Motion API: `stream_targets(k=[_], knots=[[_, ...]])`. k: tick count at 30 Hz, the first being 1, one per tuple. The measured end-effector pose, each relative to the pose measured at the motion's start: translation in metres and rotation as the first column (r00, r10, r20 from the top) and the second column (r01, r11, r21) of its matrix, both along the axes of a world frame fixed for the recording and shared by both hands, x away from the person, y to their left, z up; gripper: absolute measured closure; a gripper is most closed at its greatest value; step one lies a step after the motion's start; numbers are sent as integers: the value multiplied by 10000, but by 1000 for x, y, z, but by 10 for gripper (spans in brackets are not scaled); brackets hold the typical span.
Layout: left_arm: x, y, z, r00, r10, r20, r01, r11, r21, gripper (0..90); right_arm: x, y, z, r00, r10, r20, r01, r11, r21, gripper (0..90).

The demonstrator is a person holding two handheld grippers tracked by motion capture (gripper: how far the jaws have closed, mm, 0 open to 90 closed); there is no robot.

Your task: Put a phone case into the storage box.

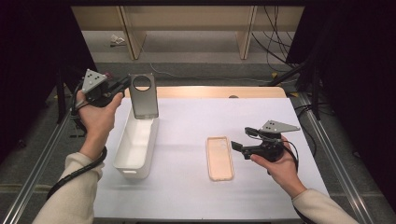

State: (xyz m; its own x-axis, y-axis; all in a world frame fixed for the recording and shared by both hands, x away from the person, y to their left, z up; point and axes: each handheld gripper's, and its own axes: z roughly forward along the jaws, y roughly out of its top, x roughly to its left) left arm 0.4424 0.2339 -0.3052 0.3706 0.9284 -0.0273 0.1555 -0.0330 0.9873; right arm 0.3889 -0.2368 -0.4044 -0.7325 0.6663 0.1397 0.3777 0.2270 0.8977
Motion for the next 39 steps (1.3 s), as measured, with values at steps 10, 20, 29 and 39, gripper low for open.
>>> stream_targets(k=[10, 20, 29, 39], knots=[[6, 6, -1, 9999, 139, -66, -139, 9999, 87, 850, 0, 0, 0, 10000, -2, -2, 2, 10000, 0, 166], [12, 10, -4, 9996, 280, -78, -278, 9993, 235, 850, 0, -1, 0, 10000, -11, -1, 11, 10000, 16, 166], [17, 13, -6, 9993, 355, -149, -350, 9990, 280, 850, 1, -1, -1, 10000, 13, 7, -13, 10000, -2, 166], [24, 15, -8, 9989, 423, -208, -414, 9983, 398, 849, 1, -1, -1, 10000, 1, -28, -1, 10000, 25, 166]])
